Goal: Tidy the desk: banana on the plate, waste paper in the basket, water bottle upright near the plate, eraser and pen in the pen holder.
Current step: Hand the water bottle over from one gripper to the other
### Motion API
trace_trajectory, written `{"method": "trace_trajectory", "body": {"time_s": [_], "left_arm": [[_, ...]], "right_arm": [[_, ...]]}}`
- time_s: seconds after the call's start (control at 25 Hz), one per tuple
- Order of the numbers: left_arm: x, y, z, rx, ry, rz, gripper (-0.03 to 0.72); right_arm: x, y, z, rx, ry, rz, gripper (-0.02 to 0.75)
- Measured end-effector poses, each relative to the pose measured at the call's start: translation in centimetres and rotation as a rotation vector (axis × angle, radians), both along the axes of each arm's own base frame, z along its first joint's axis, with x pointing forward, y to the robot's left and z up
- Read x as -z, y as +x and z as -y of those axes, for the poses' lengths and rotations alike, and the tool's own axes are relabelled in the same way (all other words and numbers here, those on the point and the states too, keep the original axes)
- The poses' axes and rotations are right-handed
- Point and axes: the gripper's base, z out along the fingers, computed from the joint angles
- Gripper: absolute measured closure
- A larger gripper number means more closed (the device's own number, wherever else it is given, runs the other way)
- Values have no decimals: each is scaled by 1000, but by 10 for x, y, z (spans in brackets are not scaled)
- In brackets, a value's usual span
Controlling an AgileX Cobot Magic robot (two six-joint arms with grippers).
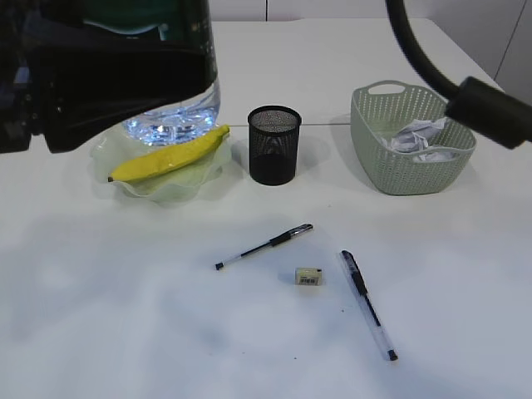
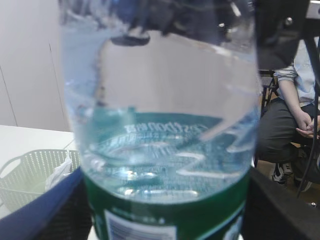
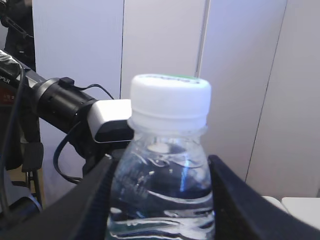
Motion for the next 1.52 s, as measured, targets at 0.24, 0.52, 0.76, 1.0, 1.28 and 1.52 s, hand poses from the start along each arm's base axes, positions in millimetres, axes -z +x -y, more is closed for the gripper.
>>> {"method": "trace_trajectory", "body": {"time_s": [0.24, 0.52, 0.76, 1.0, 1.28, 1.52], "left_arm": [[0, 0, 0, -1, 0, 0, 97], [0, 2, -1, -18, 7, 1, 96], [-8, 3, 0, -19, -1, 28, 95], [-8, 3, 0, -19, -1, 28, 95], [-14, 2, 1, 0, -13, 45, 96], [-16, 3, 1, 0, -15, 51, 96]], "right_arm": [[0, 1, 0, 10, -1, -1, 356], [0, 1, 0, 14, -2, -1, 374], [0, 1, 0, 14, -2, -1, 375], [0, 2, 0, 17, -2, -2, 375], [0, 2, 0, 17, -2, -2, 375], [0, 2, 0, 17, -2, -2, 376]]}}
